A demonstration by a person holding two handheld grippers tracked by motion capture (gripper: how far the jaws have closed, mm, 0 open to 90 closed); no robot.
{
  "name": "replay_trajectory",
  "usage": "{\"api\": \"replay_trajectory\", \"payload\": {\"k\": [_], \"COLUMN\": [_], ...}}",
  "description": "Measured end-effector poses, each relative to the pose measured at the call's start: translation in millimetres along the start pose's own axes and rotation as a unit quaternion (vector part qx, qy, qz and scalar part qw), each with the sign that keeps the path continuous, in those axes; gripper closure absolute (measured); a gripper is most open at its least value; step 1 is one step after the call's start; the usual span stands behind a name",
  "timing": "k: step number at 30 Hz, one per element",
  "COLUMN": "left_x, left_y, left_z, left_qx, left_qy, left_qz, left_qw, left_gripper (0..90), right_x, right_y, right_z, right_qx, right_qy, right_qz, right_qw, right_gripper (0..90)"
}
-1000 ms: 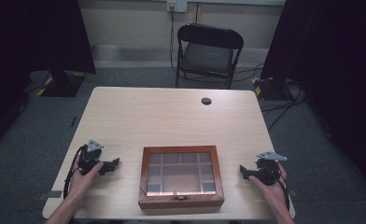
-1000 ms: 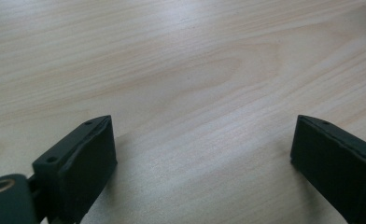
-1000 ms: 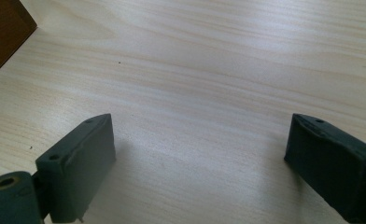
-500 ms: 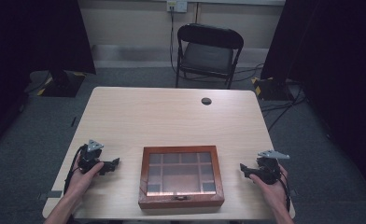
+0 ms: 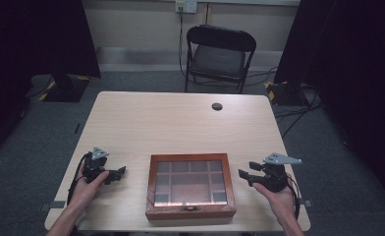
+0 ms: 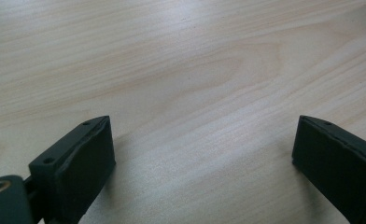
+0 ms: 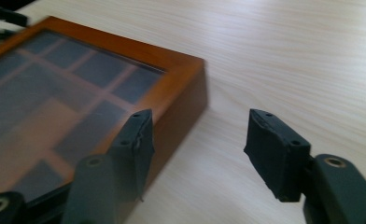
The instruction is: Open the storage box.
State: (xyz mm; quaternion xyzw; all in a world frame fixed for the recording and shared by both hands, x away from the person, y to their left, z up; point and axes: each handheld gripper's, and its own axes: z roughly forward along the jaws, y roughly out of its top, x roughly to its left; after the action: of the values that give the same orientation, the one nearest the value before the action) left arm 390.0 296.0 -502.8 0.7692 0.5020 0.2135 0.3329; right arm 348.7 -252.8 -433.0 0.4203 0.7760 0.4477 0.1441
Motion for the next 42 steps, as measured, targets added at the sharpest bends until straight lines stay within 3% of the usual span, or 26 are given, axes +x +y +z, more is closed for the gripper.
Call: {"api": "replay_trajectory", "payload": {"k": [2,3,6,10,12,15,16,17,24,26,29,38,42], "left_x": [0.0,0.0,0.0,0.0,0.0,0.0,0.0,0.0,0.0,0.0,0.0,0.0,0.0], "left_y": [0.0,0.0,0.0,0.0,0.0,0.0,0.0,0.0,0.0,0.0,0.0,0.0,0.0], "left_z": [0.0,0.0,0.0,0.0,0.0,0.0,-0.1,-0.1,-0.1,0.0,0.0,-0.1,0.0], "left_qx": [0.0,0.0,0.0,0.0,0.0,0.0,0.0,0.0,0.0,0.0,0.0,0.0,0.0], "left_qy": [0.0,0.0,0.0,0.0,0.0,0.0,0.0,0.0,0.0,0.0,0.0,0.0,0.0], "left_qz": [0.0,0.0,0.0,0.0,0.0,0.0,0.0,0.0,0.0,0.0,0.0,0.0,0.0], "left_qw": [1.0,1.0,1.0,1.0,1.0,1.0,1.0,1.0,1.0,1.0,1.0,1.0,1.0], "left_gripper": [5.0,5.0,5.0,5.0,5.1,5.0,5.0,5.0,5.0,5.0,5.1,5.1,5.1], "right_x": [14.1,14.1,34.2,45.3,56.3,63.3,70.4,70.4,92.8,100.2,103.5,120.0,121.1], "right_y": [5.8,5.8,11.1,13.1,15.2,16.3,16.9,16.9,14.0,11.9,10.4,3.7,2.6], "right_z": [-3.2,-3.2,-1.7,1.7,5.3,7.3,9.6,9.6,20.1,25.0,28.0,43.8,45.3], "right_qx": [-0.004,-0.004,0.0,0.004,0.01,0.013,0.019,0.019,0.042,0.053,0.056,0.08,0.071], "right_qy": [0.037,0.037,0.077,0.1,0.122,0.133,0.148,0.148,0.206,0.223,0.229,0.262,0.267], "right_qz": [-0.022,-0.022,-0.051,-0.064,-0.077,-0.086,-0.094,-0.094,-0.117,-0.124,-0.128,-0.141,-0.133], "right_qw": [0.9991,0.9991,0.9957,0.9929,0.9895,0.9873,0.9843,0.9843,0.9706,0.9655,0.9635,0.9513,0.9518], "right_gripper": [49.1,49.1,55.3,60.1,64.4,66.6,68.7,68.7,75.2,77.0,77.4,79.8,79.9]}}
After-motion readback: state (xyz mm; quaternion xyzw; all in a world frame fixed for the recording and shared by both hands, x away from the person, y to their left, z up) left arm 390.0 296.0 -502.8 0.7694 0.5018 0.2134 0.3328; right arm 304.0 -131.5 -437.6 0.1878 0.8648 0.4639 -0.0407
